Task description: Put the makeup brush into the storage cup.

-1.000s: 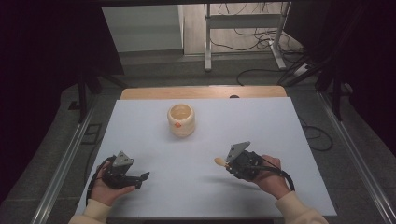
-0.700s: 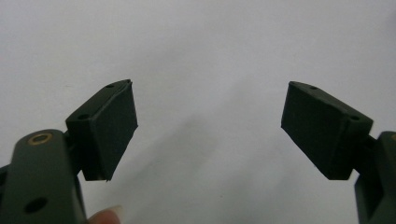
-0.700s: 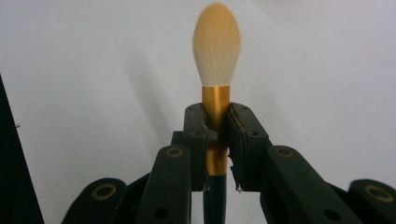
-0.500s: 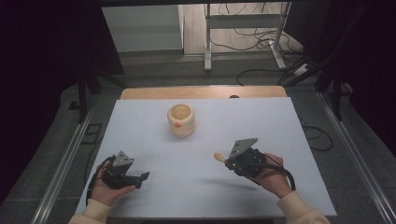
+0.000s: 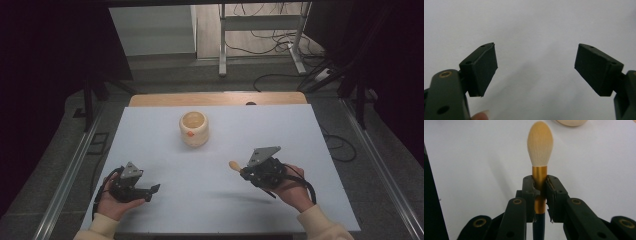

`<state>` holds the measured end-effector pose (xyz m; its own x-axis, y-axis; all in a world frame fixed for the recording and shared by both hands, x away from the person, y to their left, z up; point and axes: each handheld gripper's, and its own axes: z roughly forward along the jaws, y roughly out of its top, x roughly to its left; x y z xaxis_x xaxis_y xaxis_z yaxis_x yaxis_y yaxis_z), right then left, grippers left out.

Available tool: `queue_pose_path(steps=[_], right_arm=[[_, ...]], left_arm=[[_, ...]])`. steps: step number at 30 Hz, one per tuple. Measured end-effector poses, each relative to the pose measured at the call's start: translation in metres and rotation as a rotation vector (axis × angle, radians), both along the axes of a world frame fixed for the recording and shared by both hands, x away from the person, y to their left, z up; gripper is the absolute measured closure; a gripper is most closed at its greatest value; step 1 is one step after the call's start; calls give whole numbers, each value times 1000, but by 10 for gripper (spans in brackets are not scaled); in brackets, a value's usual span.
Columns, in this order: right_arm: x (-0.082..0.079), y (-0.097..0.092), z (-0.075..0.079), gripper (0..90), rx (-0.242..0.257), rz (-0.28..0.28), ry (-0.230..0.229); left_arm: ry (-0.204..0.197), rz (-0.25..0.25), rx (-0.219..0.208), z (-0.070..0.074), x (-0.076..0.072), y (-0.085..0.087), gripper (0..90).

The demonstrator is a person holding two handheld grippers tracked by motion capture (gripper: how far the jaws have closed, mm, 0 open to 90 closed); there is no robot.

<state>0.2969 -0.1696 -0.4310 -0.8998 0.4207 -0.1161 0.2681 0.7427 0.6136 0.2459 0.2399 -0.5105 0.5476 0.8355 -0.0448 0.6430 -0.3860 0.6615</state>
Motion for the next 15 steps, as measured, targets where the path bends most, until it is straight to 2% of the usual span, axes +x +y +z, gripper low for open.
queue_pose_path(steps=[2, 7, 15], right_arm=[[0, -1, 1, 783, 34, -3, 23], [1, -2, 3, 783, 69, -8, 34], [2, -3, 2, 783, 87, -6, 46]], left_arm=[[0, -1, 0, 0, 0, 0, 190], [0, -1, 1, 0, 0, 0, 190], [0, -1, 1, 0, 0, -1, 189]])
